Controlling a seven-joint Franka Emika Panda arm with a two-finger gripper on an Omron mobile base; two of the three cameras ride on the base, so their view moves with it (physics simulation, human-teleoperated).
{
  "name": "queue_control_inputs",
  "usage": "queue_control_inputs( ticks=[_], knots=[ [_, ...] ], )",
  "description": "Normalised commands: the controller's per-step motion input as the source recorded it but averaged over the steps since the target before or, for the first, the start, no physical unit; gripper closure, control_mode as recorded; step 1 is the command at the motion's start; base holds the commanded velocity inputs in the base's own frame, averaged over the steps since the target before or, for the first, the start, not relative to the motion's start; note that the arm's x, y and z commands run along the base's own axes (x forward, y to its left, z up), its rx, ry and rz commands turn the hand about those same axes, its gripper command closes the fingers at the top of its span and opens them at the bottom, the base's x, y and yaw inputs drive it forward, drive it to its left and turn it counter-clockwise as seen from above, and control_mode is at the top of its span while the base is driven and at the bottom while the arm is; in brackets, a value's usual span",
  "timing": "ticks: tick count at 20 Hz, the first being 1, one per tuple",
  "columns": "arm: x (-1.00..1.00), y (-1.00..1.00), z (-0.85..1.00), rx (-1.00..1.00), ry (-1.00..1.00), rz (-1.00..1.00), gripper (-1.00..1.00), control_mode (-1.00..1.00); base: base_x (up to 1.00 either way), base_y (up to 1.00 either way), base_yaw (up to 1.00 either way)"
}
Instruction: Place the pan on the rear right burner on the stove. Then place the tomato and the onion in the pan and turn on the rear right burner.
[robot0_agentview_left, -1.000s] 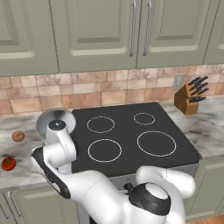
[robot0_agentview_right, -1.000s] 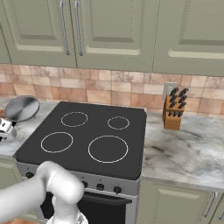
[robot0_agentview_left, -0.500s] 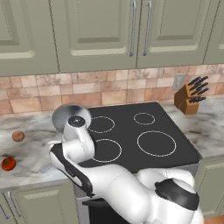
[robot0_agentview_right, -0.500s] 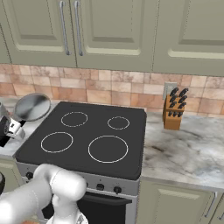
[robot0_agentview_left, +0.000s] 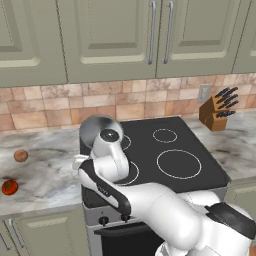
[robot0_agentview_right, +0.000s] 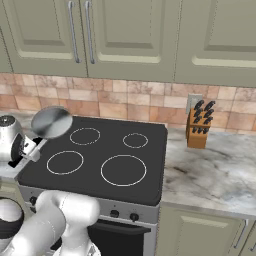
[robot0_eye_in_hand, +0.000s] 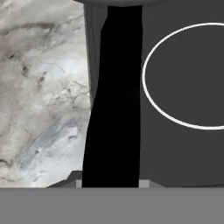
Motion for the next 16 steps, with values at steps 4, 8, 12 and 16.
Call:
queue_control_inputs(
  ticks=[4, 8, 12, 16],
  knots=[
    [0.00, -0.50, 0.09, 0.04, 0.00, -0.11, 1.00, -1.00, 0.00, 0.00, 0.00],
    [0.00, -0.49, 0.10, 0.05, 0.00, -0.11, 1.00, -1.00, 0.00, 0.00, 0.00],
    [0.00, -0.46, 0.07, 0.04, 0.00, -0.10, 1.00, -1.00, 0.00, 0.00, 0.00],
    [0.00, -0.42, 0.04, 0.03, 0.00, -0.10, 1.00, -1.00, 0.00, 0.00, 0.00]
  ],
)
